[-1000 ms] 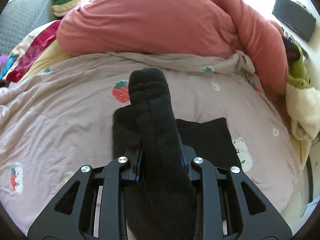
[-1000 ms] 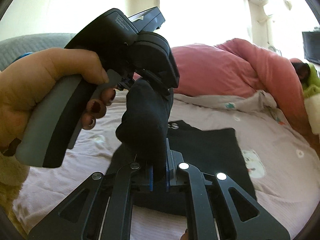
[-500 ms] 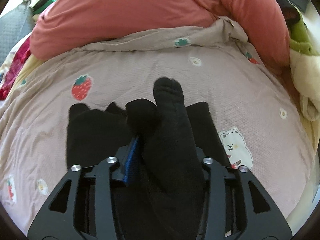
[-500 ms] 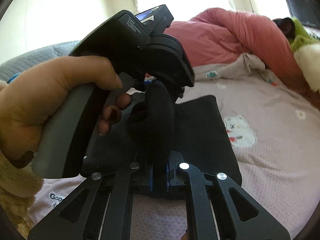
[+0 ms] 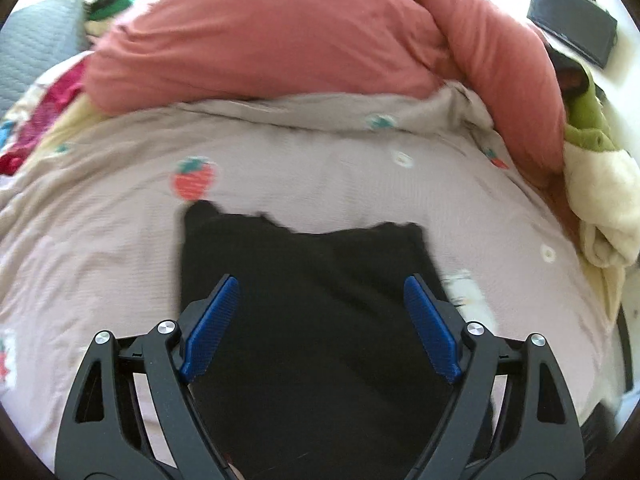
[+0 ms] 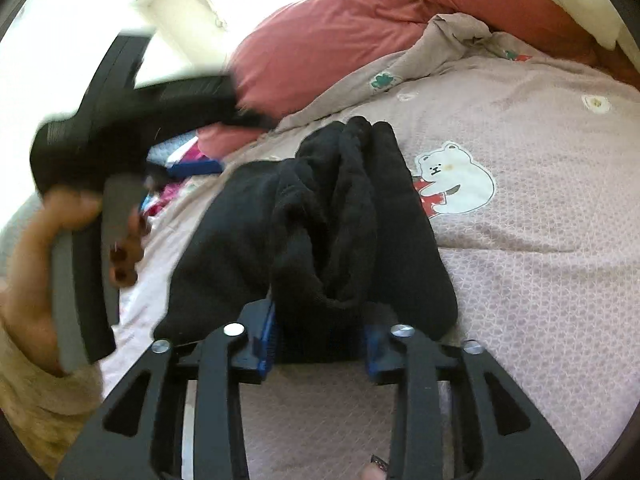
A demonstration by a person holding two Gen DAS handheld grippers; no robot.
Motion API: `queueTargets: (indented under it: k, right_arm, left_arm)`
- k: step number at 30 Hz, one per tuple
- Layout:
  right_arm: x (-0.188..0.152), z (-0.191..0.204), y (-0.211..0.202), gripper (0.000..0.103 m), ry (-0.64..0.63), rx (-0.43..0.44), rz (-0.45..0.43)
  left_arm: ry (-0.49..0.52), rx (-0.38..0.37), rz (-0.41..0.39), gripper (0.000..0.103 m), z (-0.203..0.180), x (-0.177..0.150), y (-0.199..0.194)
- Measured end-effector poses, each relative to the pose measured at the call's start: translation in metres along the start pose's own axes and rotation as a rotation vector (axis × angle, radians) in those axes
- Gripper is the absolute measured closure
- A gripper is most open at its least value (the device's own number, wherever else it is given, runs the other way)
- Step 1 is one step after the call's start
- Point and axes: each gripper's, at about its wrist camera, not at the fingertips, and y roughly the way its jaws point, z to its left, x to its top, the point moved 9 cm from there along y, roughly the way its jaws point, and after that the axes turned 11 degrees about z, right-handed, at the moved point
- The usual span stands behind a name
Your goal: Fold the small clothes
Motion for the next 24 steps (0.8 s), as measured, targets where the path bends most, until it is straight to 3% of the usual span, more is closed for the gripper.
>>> queueTargets:
  k: [4, 11, 13, 15, 17, 24]
  right_arm:
    - [0.014, 0.004, -0.004, 0.035, 0.039, 0.103, 0.016]
    - [0.047, 0.0, 0.026, 0.031, 0.096, 0.172, 0.124]
    - [0.053, -0.001, 0.034, 0.04, 0.075, 0.137, 0.143]
    - [0.052, 0.0, 0.04, 0.066, 0.034, 0.113, 0.161]
    - [0.052, 0.001, 0.041, 0.077, -0.001, 0.077, 0.158]
    - [0.057, 0.012, 0.019, 0.083, -0.144, -0.043, 0.079]
  left_arm:
    - [-0.052, 0.056, -0.026, 0.026, 0.042, -0.021, -0.009]
    - [-0.015, 0.062, 0.002, 0.026, 0.05, -0.057, 0.001]
    - [-0.007, 0.059, 0.0, 0.026, 0.049, -0.062, 0.002]
    - [-0.006, 0.054, 0.001, 0.026, 0.048, -0.065, 0.002]
    - [0.002, 0.047, 0.001, 0.026, 0.046, -0.067, 0.001]
    - [0.031, 0.028, -0.005, 0.026, 0.036, -0.071, -0.004]
